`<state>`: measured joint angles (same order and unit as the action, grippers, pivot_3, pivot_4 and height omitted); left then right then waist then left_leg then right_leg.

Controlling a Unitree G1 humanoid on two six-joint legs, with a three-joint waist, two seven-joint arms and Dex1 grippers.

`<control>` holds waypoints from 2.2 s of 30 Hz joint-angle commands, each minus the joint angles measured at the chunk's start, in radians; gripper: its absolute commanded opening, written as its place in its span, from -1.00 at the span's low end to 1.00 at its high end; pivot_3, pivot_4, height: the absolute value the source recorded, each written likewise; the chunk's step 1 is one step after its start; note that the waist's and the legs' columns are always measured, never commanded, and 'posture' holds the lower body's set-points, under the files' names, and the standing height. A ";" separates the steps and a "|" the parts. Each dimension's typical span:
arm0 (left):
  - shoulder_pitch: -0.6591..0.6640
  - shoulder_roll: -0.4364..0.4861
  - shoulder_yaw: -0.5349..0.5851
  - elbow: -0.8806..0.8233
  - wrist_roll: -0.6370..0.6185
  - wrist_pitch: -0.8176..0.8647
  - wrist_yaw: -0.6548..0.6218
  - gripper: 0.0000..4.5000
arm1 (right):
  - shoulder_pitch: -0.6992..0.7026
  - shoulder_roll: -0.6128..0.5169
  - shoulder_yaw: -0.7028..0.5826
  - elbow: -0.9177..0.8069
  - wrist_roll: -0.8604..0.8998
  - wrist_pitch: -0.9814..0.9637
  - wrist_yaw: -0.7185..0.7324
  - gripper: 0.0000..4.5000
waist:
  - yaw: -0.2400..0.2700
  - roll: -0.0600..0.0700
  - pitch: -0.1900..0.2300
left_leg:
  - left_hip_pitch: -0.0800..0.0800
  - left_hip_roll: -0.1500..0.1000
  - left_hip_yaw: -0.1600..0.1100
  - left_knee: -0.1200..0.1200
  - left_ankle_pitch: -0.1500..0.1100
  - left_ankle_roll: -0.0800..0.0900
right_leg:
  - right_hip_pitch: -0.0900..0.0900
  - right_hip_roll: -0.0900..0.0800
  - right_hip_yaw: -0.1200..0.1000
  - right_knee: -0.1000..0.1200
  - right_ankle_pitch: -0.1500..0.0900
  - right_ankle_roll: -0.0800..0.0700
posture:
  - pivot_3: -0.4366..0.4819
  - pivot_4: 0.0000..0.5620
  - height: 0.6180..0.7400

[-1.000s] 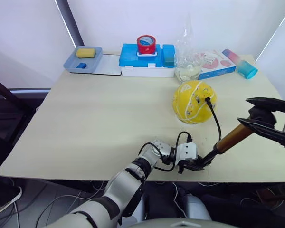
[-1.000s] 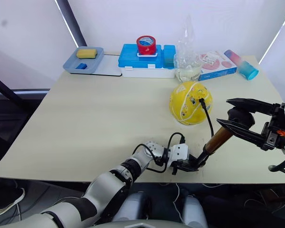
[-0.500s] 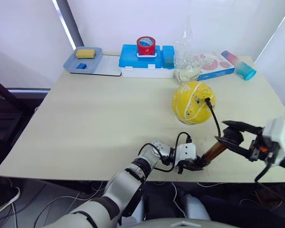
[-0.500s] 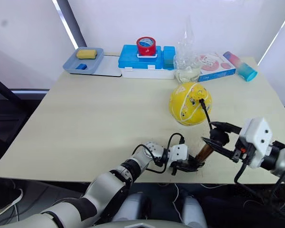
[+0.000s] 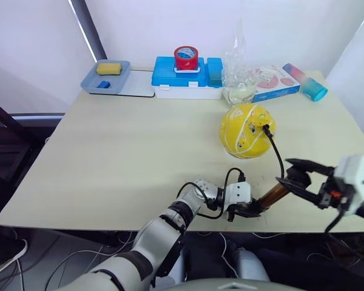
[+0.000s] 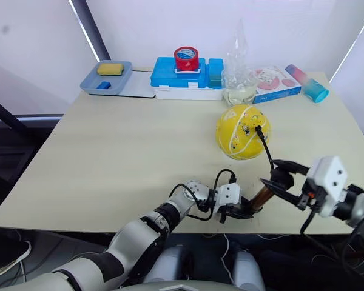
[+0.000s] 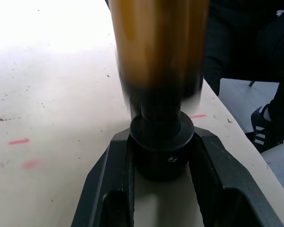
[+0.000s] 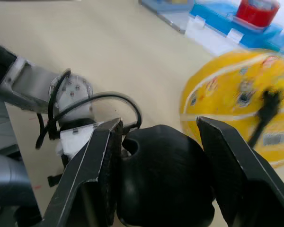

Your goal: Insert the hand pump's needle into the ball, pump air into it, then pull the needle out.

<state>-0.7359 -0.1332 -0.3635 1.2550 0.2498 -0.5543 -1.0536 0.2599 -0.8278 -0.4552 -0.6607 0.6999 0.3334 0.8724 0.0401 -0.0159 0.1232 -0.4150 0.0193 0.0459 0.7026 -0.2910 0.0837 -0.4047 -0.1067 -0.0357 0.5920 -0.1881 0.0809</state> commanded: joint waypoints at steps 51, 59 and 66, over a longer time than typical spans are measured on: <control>0.030 0.007 -0.025 0.034 0.036 0.024 -0.003 -0.51 | -0.043 -0.067 -0.138 0.003 0.060 0.008 0.025 -0.11 | 0.000 -0.005 -0.001 | 0.000 0.000 0.022 0.000 -0.004 0.005 | -0.008 -0.013 -0.002 -0.001 0.006 0.008 | -0.05 -0.47 0.95; 0.033 0.008 -0.027 0.034 0.037 0.020 -0.007 -0.51 | -0.130 -0.195 -0.346 0.003 0.266 0.177 0.014 -0.14 | 0.001 -0.005 -0.001 | 0.000 0.001 0.019 0.000 -0.004 0.005 | -0.007 -0.012 -0.005 -0.001 0.006 0.006 | -0.05 -0.47 0.95; 0.028 0.005 -0.028 0.035 0.039 0.019 -0.007 -0.51 | -0.168 -0.196 -0.299 0.008 0.297 0.243 -0.001 -0.14 | 0.000 -0.005 -0.001 | -0.001 0.001 0.019 0.000 -0.004 0.005 | -0.007 -0.013 -0.005 -0.001 0.006 0.006 | -0.05 -0.47 0.95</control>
<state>-0.7306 -0.1324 -0.3631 1.2486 0.2487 -0.5555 -1.0533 0.1047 -1.0330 -0.7498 -0.6486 0.9943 0.5852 0.8843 0.0404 -0.0206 0.1224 -0.4160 0.0200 0.0651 0.7028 -0.2951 0.0885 -0.4120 -0.1196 -0.0406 0.5909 -0.1822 0.0870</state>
